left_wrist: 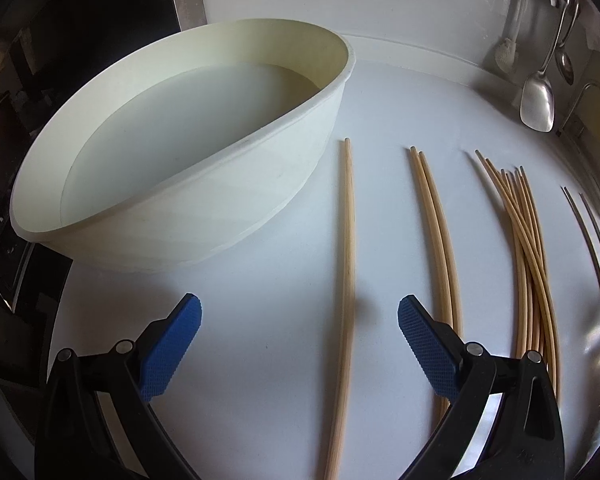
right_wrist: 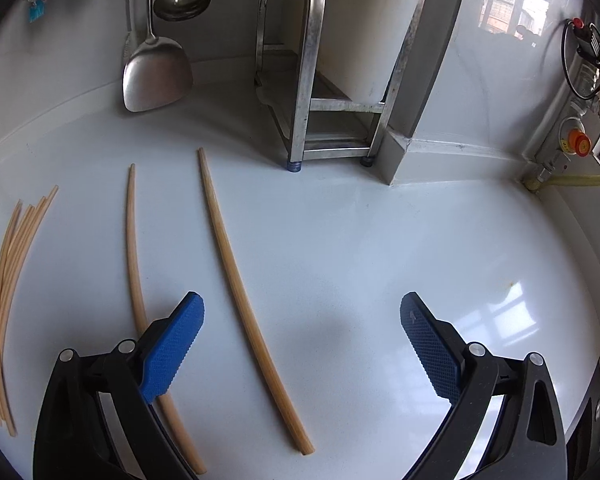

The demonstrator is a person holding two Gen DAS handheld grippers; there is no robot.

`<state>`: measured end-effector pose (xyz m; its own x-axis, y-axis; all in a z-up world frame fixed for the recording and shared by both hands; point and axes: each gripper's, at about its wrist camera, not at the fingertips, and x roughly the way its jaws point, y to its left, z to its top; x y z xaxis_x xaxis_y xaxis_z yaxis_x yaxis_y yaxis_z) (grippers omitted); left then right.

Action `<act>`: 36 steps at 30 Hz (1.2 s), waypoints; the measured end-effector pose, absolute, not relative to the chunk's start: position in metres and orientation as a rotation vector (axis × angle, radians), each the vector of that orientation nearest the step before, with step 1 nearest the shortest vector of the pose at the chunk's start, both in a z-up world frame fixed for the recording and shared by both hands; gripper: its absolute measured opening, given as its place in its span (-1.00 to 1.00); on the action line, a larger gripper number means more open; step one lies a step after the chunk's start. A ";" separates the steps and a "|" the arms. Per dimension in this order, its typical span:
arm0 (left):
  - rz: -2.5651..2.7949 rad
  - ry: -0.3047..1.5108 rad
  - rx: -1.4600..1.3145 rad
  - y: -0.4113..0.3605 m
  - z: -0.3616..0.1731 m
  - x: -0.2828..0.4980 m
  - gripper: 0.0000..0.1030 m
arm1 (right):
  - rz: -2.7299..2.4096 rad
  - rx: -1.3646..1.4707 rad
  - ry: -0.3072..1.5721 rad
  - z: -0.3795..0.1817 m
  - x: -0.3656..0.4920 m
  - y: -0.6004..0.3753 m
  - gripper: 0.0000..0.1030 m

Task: Organize utensils
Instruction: 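Lower the right tool onto a wooden chopstick and close it while the left tool grasps another, then carry the held chopsticks with both tools over the white water basin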

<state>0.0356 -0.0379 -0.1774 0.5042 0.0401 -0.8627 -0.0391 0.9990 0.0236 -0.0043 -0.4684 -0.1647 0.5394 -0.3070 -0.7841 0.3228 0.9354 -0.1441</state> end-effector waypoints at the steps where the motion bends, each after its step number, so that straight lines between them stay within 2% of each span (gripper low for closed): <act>1: 0.052 1.044 0.001 -0.038 -0.179 0.036 0.88 | -0.375 0.012 0.932 -0.166 -0.003 -0.469 0.84; 15: 0.062 1.053 -0.035 -0.036 -0.189 0.045 0.88 | -0.332 -0.004 0.929 -0.173 0.010 -0.468 0.83; 18: 0.063 1.052 -0.036 -0.036 -0.188 0.046 0.88 | -0.305 -0.006 0.931 -0.172 0.012 -0.467 0.74; 21: 0.076 1.029 -0.032 -0.034 -0.188 0.043 0.85 | -0.281 -0.003 0.926 -0.171 0.013 -0.465 0.50; 23: 0.075 1.004 -0.028 -0.035 -0.186 0.039 0.59 | -0.274 0.006 0.915 -0.171 0.013 -0.463 0.18; 24: 0.071 1.000 -0.021 -0.037 -0.185 0.037 0.54 | -0.263 0.006 0.914 -0.171 0.013 -0.461 0.12; 27: 0.053 0.985 0.018 -0.045 -0.181 0.028 0.24 | -0.235 -0.019 0.913 -0.170 0.013 -0.454 -0.18; 29: 0.030 0.980 0.048 -0.052 -0.179 0.023 -0.16 | -0.221 -0.040 0.918 -0.169 0.013 -0.448 -0.44; 30: 0.023 0.979 0.067 -0.057 -0.178 0.021 -0.25 | -0.214 -0.050 0.922 -0.169 0.014 -0.445 -0.50; 32: 0.011 0.980 0.094 -0.063 -0.177 0.018 -0.69 | -0.197 -0.061 0.932 -0.170 0.016 -0.440 -0.76; 34: 0.007 0.986 0.108 -0.066 -0.177 0.016 -0.86 | -0.188 -0.078 0.936 -0.171 0.020 -0.434 -0.85; 36: 0.008 0.991 0.105 -0.068 -0.177 0.020 -0.86 | -0.188 -0.089 0.933 -0.171 0.021 -0.433 -0.87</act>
